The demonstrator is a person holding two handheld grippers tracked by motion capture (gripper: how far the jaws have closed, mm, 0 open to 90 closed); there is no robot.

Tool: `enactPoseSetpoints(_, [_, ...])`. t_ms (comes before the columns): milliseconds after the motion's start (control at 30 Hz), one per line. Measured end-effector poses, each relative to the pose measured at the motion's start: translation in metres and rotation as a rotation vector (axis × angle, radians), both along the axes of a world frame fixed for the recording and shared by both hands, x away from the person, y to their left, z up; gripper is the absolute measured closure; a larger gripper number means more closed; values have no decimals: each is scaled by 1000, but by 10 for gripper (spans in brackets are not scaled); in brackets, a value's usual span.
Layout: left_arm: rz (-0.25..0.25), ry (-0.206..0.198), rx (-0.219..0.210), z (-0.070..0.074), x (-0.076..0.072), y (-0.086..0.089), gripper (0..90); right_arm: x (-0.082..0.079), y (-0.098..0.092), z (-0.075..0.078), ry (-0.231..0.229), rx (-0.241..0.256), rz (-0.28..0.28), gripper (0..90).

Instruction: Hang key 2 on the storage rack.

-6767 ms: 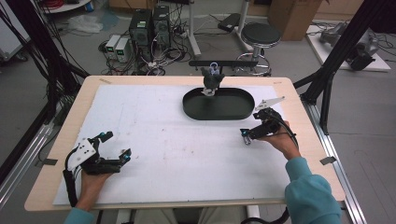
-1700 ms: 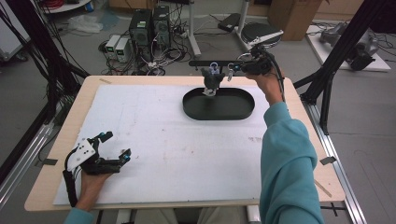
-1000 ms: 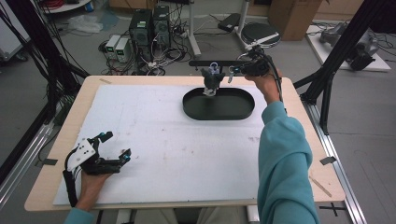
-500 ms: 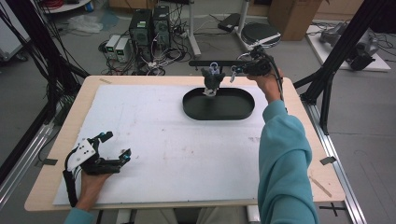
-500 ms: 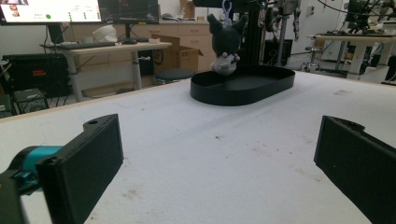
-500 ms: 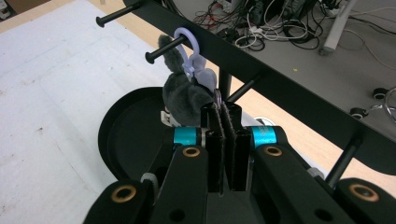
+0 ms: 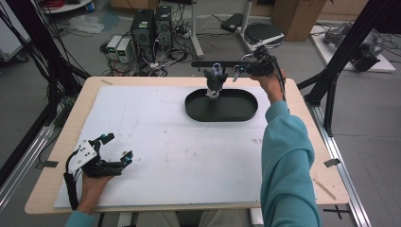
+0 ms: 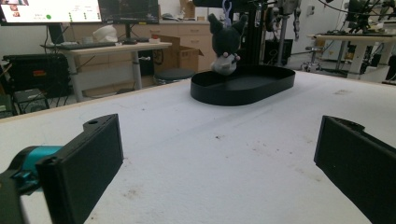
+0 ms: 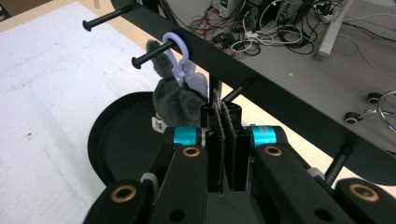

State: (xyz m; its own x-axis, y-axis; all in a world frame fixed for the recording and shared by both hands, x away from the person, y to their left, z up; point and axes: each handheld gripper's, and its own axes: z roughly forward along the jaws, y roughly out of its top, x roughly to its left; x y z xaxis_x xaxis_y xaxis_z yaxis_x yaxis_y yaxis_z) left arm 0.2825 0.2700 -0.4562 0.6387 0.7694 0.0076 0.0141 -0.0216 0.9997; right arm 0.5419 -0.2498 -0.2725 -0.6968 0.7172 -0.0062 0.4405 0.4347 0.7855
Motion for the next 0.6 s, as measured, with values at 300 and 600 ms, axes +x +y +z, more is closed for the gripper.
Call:
enactPoseSetpoints(300, [0,0,1,0,0,0,17,3,0,-2,-7,3,1,887])
enactPoseSetpoints(600, [2,0,1,0,0,0,17,10,1,-1,-18,-5,10,881])
